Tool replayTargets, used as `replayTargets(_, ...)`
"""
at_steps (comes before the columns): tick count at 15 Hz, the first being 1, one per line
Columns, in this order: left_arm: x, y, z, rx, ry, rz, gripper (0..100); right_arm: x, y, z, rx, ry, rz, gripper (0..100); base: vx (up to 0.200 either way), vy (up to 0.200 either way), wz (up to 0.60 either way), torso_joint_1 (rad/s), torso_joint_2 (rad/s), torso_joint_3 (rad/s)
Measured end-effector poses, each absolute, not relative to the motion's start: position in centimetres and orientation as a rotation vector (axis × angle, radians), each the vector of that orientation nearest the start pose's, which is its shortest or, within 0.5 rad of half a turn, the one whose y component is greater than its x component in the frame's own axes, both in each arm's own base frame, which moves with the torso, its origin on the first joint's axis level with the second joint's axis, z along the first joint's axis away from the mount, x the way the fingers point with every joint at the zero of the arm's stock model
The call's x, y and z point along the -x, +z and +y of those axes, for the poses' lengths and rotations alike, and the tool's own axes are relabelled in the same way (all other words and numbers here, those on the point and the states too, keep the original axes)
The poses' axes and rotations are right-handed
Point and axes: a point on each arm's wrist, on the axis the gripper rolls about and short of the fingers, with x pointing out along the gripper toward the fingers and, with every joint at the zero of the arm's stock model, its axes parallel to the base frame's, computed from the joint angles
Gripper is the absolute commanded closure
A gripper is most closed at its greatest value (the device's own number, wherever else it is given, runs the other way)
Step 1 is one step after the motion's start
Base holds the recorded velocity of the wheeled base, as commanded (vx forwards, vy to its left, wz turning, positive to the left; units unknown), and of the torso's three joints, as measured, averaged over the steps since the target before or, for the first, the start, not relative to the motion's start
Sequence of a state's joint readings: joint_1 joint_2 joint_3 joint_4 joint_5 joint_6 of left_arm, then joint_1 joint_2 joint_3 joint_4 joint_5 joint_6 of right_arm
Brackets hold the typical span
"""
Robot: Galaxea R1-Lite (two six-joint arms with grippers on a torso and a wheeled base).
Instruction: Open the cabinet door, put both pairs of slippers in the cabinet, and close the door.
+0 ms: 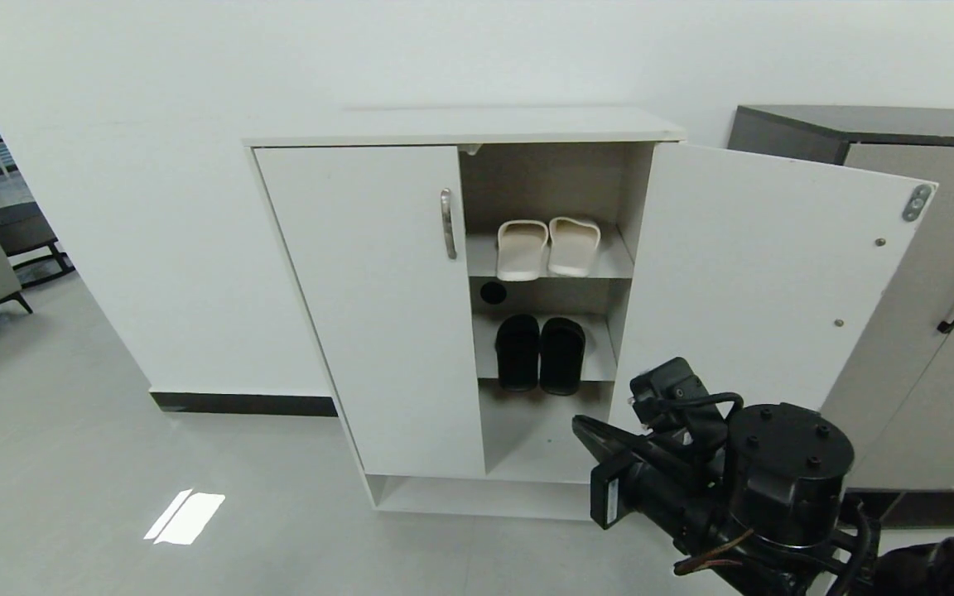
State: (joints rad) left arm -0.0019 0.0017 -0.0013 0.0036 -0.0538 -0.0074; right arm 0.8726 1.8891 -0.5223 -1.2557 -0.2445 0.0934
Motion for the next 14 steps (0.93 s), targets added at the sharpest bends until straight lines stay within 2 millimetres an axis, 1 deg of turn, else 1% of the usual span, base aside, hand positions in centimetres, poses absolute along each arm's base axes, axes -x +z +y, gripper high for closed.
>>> replayTargets(6, 2.28, 7.55, -0.12, 0.008, -0.055, 0.004, 100, -20.05, 11.63, 22.94, -0.026, 0.618, 0.128, 100, 0.000, 0.000, 0.00, 0.159, -0.45, -0.280)
replayTargets(14, 2.28, 7.55, -0.12, 0.007, -0.056, 0.004, 100, -20.40, 11.60, 22.67, -0.027, 0.605, 0.129, 100, 0.000, 0.000, 0.00, 0.199, -0.48, -0.281)
